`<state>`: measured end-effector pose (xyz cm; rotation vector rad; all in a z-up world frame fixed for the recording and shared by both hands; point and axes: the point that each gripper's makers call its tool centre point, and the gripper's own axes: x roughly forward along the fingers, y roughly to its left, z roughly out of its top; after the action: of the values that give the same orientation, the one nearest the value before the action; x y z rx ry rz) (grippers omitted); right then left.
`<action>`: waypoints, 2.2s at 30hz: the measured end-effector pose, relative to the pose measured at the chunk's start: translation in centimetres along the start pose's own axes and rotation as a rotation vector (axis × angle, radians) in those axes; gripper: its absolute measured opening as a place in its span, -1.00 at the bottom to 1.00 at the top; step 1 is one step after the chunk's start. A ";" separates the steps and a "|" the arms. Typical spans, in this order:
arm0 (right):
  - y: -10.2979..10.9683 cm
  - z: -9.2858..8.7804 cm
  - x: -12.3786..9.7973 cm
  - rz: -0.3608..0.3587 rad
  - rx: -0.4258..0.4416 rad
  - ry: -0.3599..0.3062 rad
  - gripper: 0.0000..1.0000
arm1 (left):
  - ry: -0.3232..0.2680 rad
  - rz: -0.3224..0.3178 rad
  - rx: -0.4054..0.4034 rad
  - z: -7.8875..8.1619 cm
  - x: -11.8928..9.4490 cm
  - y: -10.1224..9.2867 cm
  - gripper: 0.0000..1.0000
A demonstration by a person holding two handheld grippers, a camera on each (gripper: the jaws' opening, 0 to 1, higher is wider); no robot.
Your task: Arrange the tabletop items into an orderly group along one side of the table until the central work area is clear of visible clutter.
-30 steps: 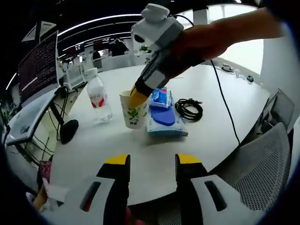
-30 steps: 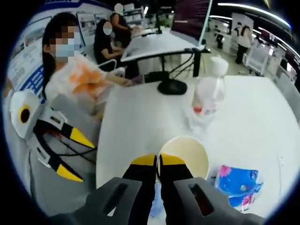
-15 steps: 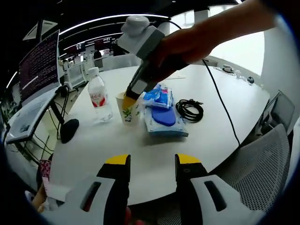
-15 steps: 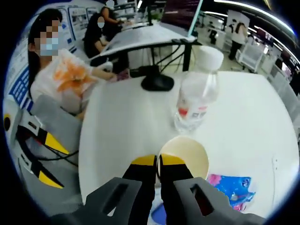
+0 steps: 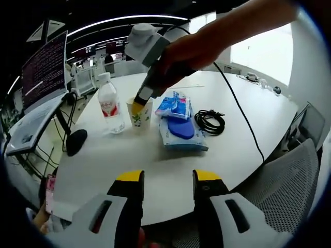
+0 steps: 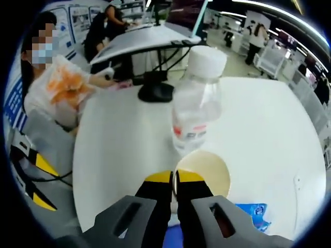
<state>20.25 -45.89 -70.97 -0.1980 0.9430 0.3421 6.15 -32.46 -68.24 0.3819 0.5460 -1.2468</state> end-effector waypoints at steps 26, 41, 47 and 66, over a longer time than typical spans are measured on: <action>-1.1 0.9 1.4 -0.039 -0.005 -0.010 -0.88 | 0.015 -0.005 -0.011 -0.4 0.2 0.0 -0.28; -0.7 1.3 -0.5 -0.035 -0.028 -0.067 -0.73 | 0.033 -0.003 0.000 -0.6 0.3 -0.1 -0.28; -0.8 1.5 -2.1 -0.044 -0.025 -0.112 -0.70 | 0.043 0.007 0.002 -0.8 0.3 0.0 -0.28; -0.7 -1.2 -6.5 -0.088 0.109 -0.232 -0.70 | 0.079 0.024 -0.001 -1.5 0.4 0.3 -0.29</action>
<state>16.08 -48.26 -66.37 -0.0970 0.7196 0.2261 6.23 -31.83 -69.68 0.4370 0.6078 -1.2123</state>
